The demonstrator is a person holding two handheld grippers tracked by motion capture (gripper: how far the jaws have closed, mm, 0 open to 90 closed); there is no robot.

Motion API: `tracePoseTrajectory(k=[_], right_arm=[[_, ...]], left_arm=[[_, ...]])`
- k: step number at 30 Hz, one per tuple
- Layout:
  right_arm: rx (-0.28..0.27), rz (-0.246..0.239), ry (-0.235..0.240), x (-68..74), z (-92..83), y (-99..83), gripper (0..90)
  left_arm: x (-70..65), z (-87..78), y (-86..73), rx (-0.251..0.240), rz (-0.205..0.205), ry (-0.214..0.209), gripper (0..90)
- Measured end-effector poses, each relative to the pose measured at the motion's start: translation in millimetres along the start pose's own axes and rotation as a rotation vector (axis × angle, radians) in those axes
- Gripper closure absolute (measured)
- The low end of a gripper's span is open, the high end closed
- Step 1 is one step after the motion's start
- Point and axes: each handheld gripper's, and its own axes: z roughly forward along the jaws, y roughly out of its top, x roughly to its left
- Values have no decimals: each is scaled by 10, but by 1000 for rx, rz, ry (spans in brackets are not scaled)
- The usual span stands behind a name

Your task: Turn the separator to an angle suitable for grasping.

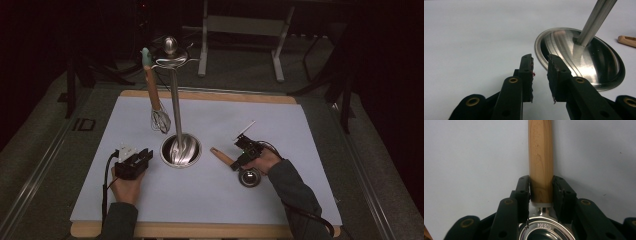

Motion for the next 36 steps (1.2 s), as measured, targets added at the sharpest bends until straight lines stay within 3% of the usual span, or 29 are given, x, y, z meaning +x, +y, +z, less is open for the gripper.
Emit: tracePoseTrajectory(k=[12,22,36], right_arm=[[49,-25,-86,126,24,78,696],[-8,-2,-69,142,12,51,709],[-49,-11,-49,156,-31,-1,709]], left_arm=[[-3,1,0,0,1,1,743],[-5,3,0,1,2,2,743],[-9,10,4,8,10,4,743]])
